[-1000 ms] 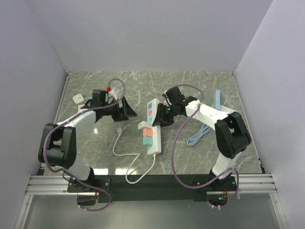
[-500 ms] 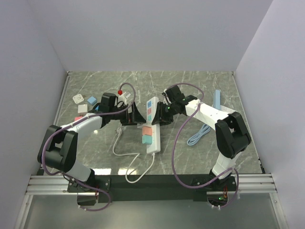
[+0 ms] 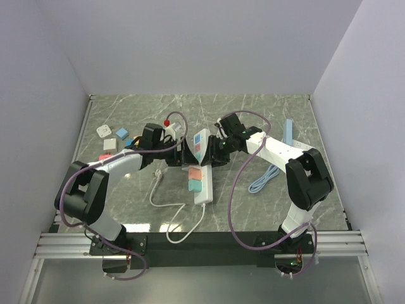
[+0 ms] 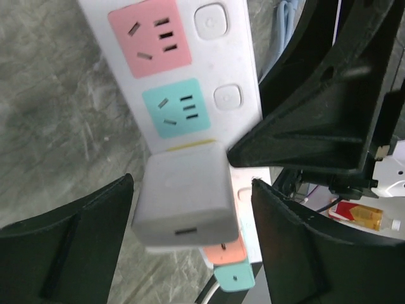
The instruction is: Pull the plug off the socket
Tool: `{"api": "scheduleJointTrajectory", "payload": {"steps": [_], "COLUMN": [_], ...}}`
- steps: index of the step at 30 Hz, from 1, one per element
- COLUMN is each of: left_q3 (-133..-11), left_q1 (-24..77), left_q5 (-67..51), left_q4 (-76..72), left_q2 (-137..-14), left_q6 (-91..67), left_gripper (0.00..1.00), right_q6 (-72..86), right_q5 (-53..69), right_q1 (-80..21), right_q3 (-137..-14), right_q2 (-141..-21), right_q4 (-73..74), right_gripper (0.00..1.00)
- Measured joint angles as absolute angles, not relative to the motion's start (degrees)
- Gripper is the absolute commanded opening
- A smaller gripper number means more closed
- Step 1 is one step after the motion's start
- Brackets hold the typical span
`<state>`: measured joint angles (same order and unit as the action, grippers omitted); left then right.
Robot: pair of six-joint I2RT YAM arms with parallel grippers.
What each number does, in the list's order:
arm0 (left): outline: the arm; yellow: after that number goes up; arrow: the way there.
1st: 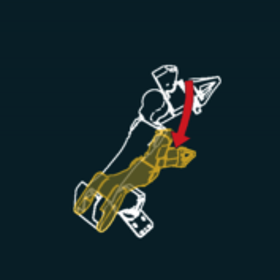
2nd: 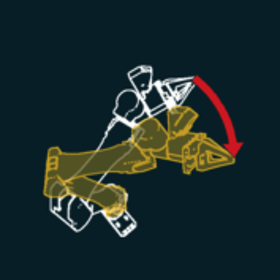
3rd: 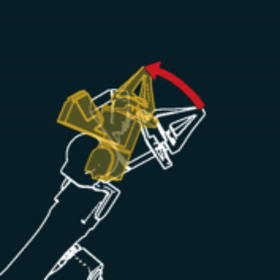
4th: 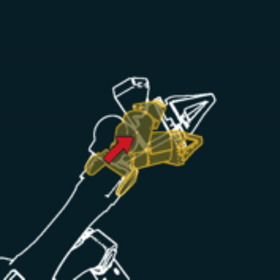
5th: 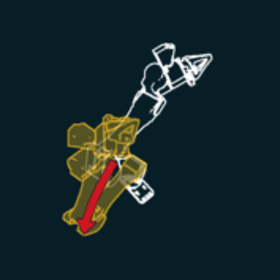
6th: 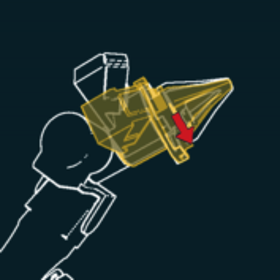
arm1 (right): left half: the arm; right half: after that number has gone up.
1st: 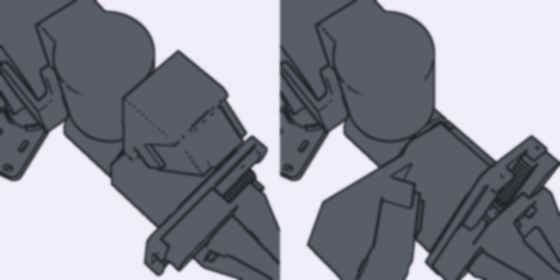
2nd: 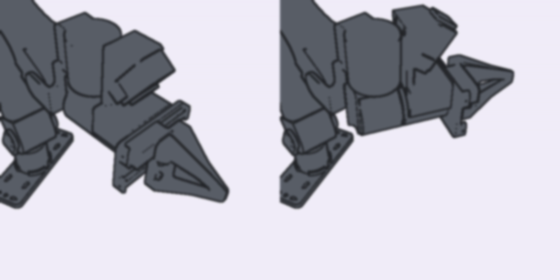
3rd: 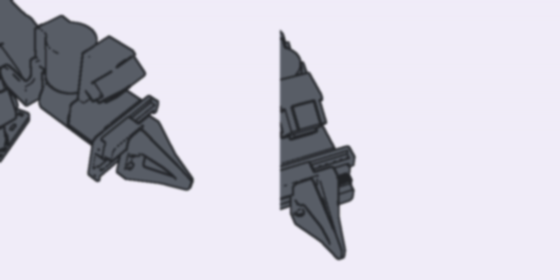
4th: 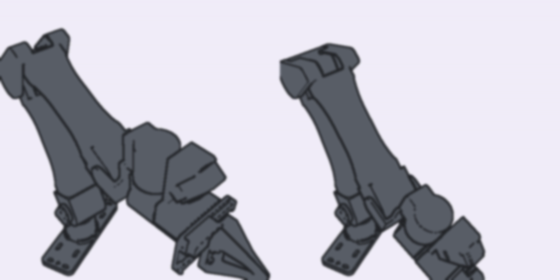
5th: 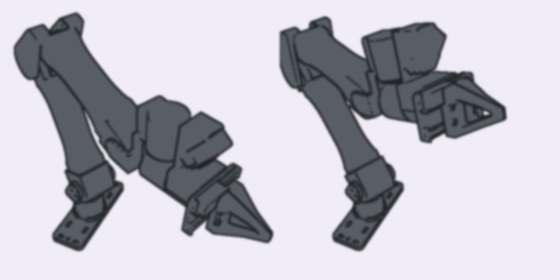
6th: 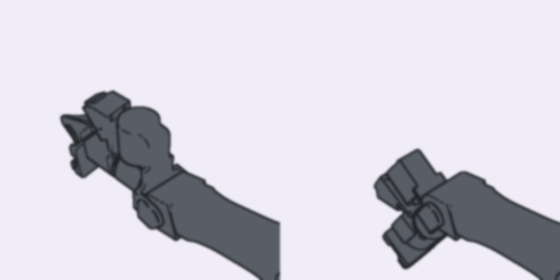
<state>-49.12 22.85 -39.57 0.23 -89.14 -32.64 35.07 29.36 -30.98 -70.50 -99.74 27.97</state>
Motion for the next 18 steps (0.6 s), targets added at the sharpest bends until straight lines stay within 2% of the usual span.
{"api": "scheduleJointTrajectory", "payload": {"steps": [1, 2, 3, 7, 8, 18], "left_q3": [-49.5, -49.8, -50.1, -50.5, -50.5, -49.4], "left_q1": [23.2, 23.7, 24.1, 24.6, 24.7, 22.5], "left_q5": [-39.6, -39.6, -39.1, -39.0, -38.9, -39.6], "left_q4": [-0.1, -0.4, -0.4, -1.3, -1.3, -0.6], "left_q2": [-89.8, -90.5, -90.9, -92.4, -92.5, -90.3], "left_q6": [-32.8, -32.9, -32.8, -33.9, -33.9, -33.7], "left_gripper": [0.7, 0.61, 0.47, 0.14, 0.01, 0.01], "right_q6": [35.1, 35.1, 34.9, 34.7, 34.7, 35.3], "right_q5": [29.4, 29.5, 29.3, 28.6, 28.5, 30.9], "right_q1": [-31.0, -31.0, -31.0, -30.7, -30.7, -30.2], "right_q3": [-70.5, -70.5, -70.5, -70.5, -70.5, -69.6], "right_q2": [-99.7, -99.7, -99.7, -99.8, -99.8, -99.8], "right_q4": [28.0, 27.9, 28.3, 29.1, 29.2, 26.8], "right_gripper": [0.0, 0.0, 0.0, 0.0, 0.0, 0.0]}}
